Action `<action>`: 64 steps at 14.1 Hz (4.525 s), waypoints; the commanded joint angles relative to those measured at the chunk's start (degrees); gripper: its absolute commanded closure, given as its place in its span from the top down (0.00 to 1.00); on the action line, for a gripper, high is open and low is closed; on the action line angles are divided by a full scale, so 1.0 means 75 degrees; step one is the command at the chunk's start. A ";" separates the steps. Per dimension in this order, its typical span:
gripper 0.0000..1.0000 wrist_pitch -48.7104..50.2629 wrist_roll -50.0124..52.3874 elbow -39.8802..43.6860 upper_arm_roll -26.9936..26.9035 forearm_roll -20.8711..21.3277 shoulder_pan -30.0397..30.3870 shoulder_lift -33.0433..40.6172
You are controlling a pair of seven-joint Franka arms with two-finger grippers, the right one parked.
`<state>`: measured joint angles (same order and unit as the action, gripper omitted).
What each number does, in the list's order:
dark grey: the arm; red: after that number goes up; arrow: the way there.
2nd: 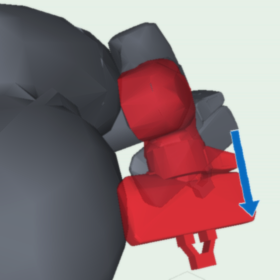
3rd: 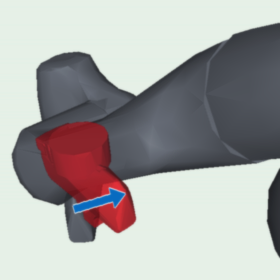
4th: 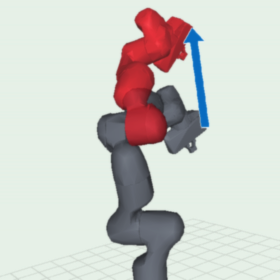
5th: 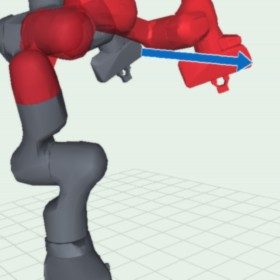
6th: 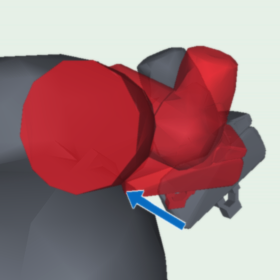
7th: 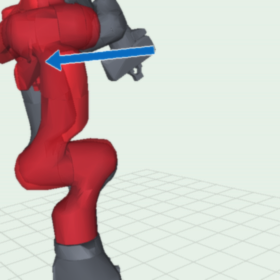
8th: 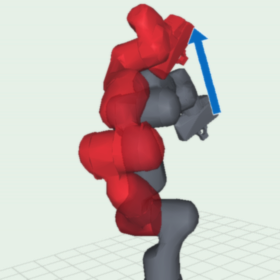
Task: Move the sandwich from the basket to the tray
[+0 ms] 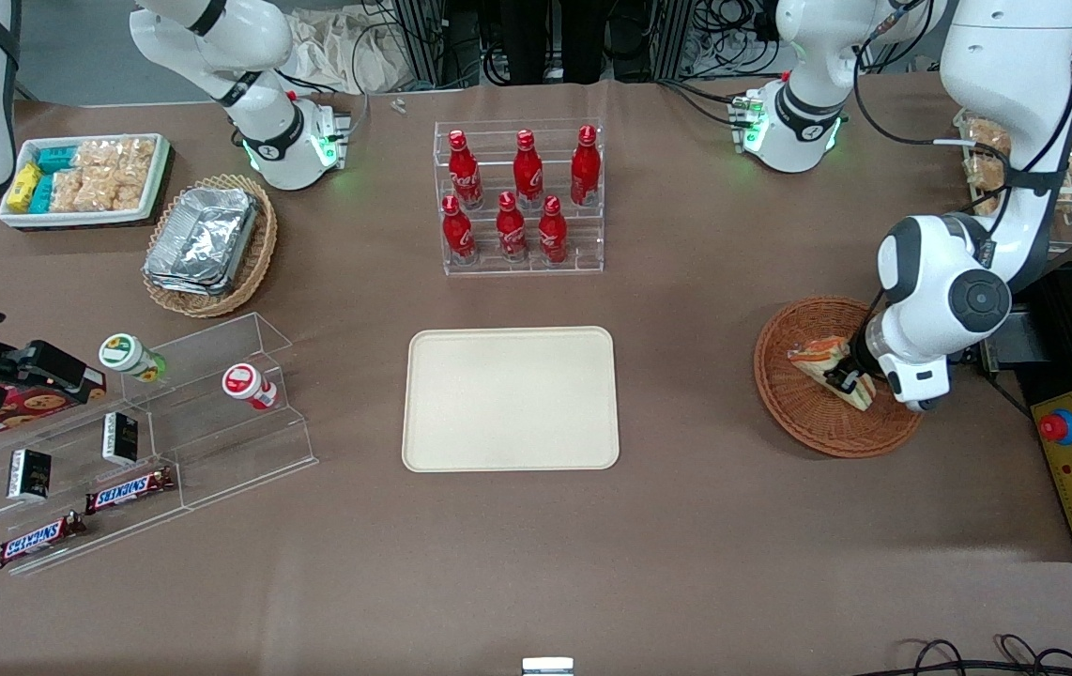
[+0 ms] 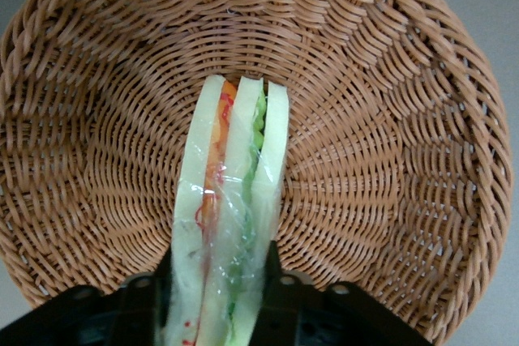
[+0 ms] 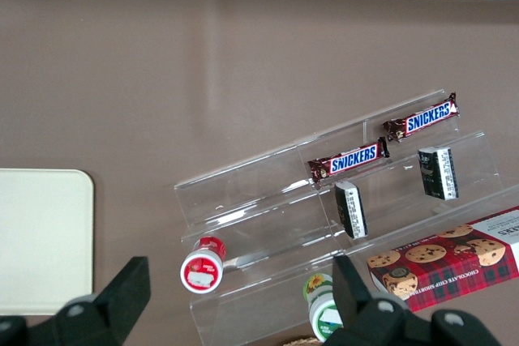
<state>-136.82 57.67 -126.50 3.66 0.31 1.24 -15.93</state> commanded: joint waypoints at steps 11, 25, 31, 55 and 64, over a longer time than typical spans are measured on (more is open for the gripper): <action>0.00 0.5943 -0.1579 0.4533 0.0553 -0.0018 -0.0036 0.0729; 0.00 0.4171 -0.2099 0.5804 0.3285 0.0134 -0.1465 -0.2444; 0.00 0.2086 -0.1221 0.5864 0.3250 0.1327 -0.2203 -0.3699; 1.00 0.4716 -0.0704 0.5781 0.3332 0.1801 -0.1001 -0.0657; 1.00 0.5515 -0.2013 0.5314 0.3239 0.0932 0.0163 0.0552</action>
<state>-95.78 46.50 -82.81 28.13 9.08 0.69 -14.90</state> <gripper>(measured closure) 0.000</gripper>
